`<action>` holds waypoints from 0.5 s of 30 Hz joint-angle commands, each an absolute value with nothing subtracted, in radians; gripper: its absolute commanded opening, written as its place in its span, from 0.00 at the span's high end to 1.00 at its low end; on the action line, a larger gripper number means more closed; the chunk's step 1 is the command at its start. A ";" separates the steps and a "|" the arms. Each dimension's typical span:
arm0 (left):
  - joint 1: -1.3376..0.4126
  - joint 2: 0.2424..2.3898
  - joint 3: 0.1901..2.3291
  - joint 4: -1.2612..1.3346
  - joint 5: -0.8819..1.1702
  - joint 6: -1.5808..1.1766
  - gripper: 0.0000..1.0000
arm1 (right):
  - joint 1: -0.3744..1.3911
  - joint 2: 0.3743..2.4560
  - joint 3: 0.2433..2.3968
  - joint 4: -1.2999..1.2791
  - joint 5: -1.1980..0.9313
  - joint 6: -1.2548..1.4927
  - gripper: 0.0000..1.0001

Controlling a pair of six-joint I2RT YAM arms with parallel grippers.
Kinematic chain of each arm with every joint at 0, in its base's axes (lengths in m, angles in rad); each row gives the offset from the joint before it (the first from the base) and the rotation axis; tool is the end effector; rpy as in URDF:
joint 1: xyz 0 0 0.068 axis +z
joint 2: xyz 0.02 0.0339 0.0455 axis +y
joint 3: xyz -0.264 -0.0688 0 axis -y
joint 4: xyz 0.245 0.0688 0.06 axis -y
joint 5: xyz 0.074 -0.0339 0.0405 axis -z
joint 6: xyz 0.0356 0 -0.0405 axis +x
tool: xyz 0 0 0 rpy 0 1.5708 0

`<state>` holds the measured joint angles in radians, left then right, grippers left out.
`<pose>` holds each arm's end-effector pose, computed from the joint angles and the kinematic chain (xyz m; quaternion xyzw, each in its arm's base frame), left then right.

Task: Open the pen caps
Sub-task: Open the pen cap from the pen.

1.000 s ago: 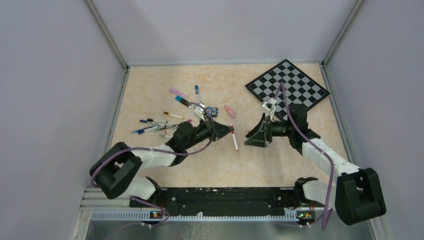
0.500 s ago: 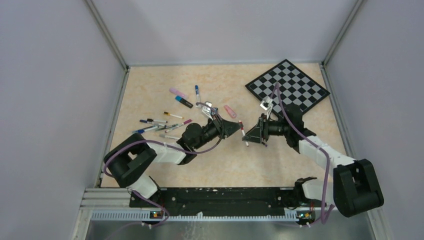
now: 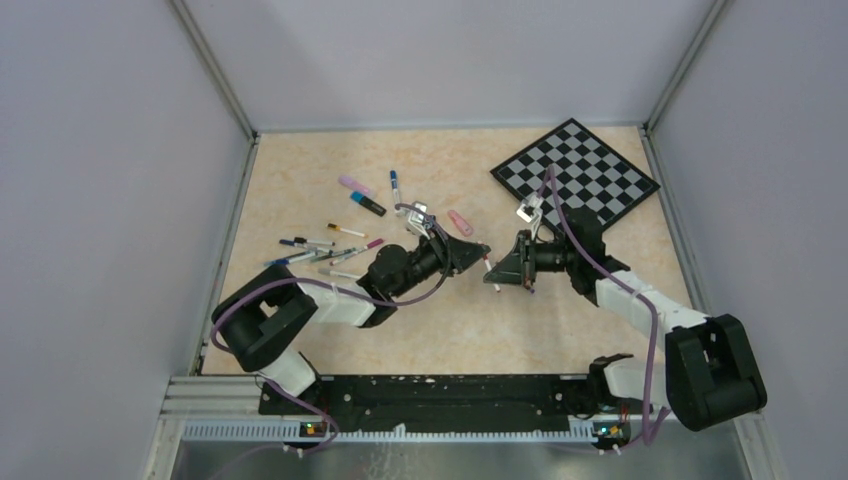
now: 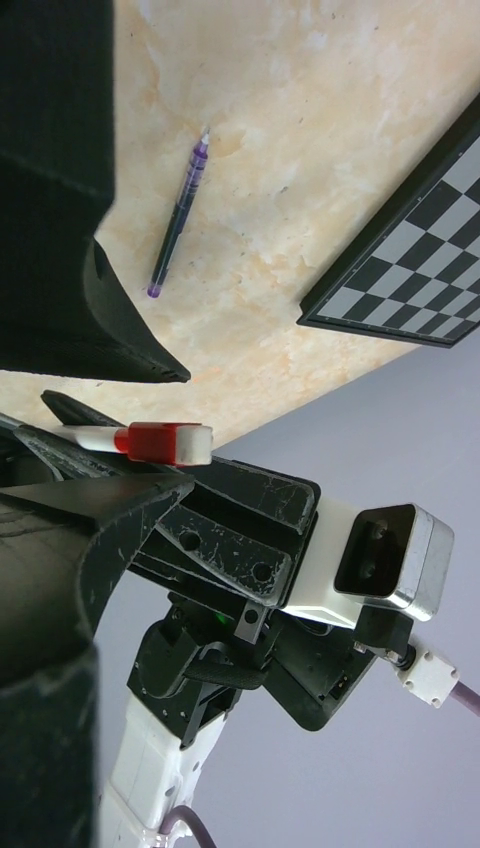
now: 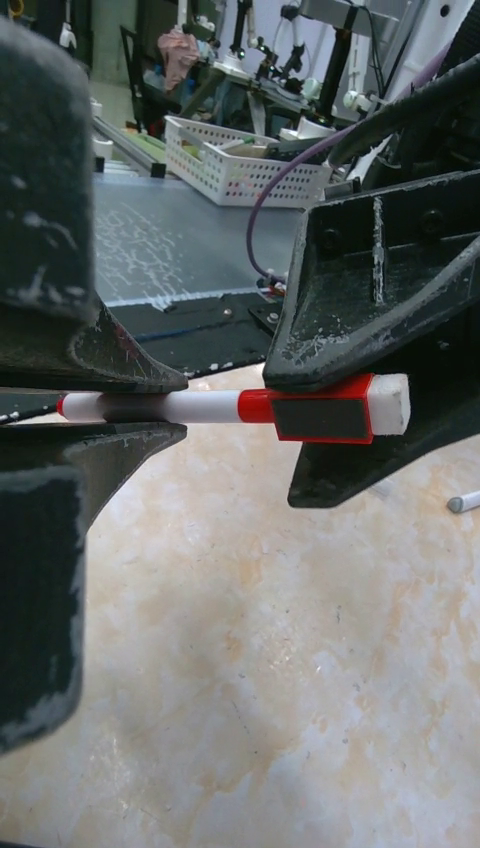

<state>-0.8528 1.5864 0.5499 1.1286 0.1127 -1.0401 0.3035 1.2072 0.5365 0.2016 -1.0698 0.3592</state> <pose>0.2006 -0.2357 0.2072 -0.0215 0.6737 -0.6207 0.4005 0.2164 0.1005 0.2138 -0.2463 0.7402 0.5572 0.2845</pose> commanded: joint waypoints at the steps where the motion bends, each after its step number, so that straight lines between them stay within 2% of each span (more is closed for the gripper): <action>1: -0.856 1.561 0.593 1.123 0.116 -1.021 0.57 | 0.309 1.203 0.559 0.262 -1.129 0.352 1.00; 7: -0.855 1.568 0.603 1.115 0.113 -1.032 0.60 | 0.310 1.205 0.556 0.268 -1.131 0.362 1.00; 11: -0.855 1.560 0.615 1.093 0.108 -1.030 0.66 | 0.311 1.210 0.557 0.257 -1.121 0.352 1.00; 13: -0.855 1.556 0.620 1.084 0.105 -1.029 0.74 | 0.312 1.215 0.562 0.242 -1.112 0.338 1.00; 15: -0.854 1.551 0.625 1.078 0.106 -1.027 0.88 | 0.313 1.219 0.566 0.230 -1.106 0.328 1.00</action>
<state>-0.8528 1.5856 0.5884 1.0843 0.1150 -1.0420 0.3035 1.2125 0.5365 0.2165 -1.0924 0.3614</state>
